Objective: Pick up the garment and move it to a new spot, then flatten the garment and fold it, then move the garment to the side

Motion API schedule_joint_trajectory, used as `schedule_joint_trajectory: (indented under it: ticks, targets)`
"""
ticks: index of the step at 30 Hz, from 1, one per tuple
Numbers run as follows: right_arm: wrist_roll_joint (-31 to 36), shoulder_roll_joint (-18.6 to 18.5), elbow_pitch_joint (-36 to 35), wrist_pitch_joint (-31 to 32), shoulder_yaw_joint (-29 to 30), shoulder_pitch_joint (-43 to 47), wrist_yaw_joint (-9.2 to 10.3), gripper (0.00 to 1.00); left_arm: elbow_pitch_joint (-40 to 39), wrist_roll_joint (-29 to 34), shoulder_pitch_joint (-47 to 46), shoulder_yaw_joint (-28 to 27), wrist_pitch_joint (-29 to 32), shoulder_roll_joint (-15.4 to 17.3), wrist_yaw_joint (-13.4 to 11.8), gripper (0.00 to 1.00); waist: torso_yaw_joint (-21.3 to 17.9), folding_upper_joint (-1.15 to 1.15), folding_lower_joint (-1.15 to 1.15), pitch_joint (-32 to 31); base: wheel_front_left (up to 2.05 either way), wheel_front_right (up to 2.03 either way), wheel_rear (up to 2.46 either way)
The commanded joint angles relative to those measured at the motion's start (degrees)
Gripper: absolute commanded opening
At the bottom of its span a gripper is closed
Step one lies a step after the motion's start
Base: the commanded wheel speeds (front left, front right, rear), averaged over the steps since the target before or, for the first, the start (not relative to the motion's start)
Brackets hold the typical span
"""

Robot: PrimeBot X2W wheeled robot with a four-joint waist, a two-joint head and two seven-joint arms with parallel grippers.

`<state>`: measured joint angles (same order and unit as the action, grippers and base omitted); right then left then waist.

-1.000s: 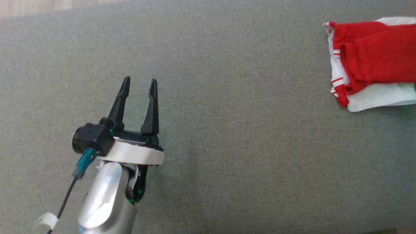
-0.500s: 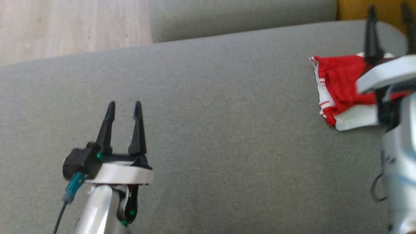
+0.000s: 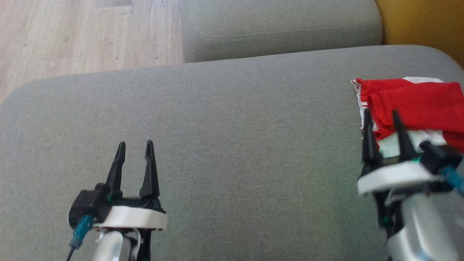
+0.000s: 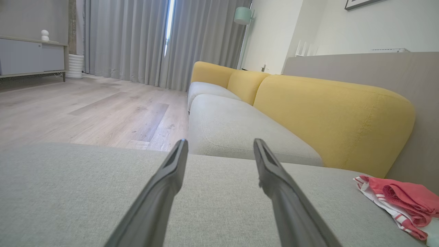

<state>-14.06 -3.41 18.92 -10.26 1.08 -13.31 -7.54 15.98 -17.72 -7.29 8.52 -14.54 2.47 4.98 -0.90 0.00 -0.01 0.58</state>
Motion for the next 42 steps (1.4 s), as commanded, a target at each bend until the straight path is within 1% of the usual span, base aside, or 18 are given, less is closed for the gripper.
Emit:
schedule_joint_trajectory:
  ticks: [1,5,9,31,42]
  targets:
    - [-0.59,0.50,-1.52,-0.84,-1.78,-1.27,0.05,1.00,-1.79,-0.15,-1.44,-2.24,-0.46,0.41,-0.13,1.00,-0.05,0.00,0.01,-0.04,0.00,0.00,0.00]
    - [-1.57,0.52,0.46,-3.06,-3.72,2.85,0.05,1.00,-2.24,-0.56,-0.12,-2.53,-0.46,0.41,0.01,1.00,-0.14,0.00,0.01,-0.18,0.00,0.00,0.00]
    - [-1.96,0.52,1.35,-4.12,-4.35,4.34,0.05,1.00,-2.97,-1.21,0.72,-2.57,-0.46,0.41,0.15,1.00,-0.29,0.00,0.01,-0.18,0.00,0.00,0.00]
    - [-2.01,0.53,1.75,-4.73,-4.93,2.95,0.05,1.00,-2.84,-4.81,1.08,-3.36,-0.46,0.41,0.79,1.00,-0.60,0.00,0.01,-0.24,0.00,0.00,0.00]
    - [-2.24,0.53,1.62,-4.74,-5.01,3.10,0.05,1.00,-2.32,-5.53,1.08,-3.56,-0.46,0.41,0.37,1.00,-0.58,0.00,0.01,-0.18,0.00,0.00,0.00]
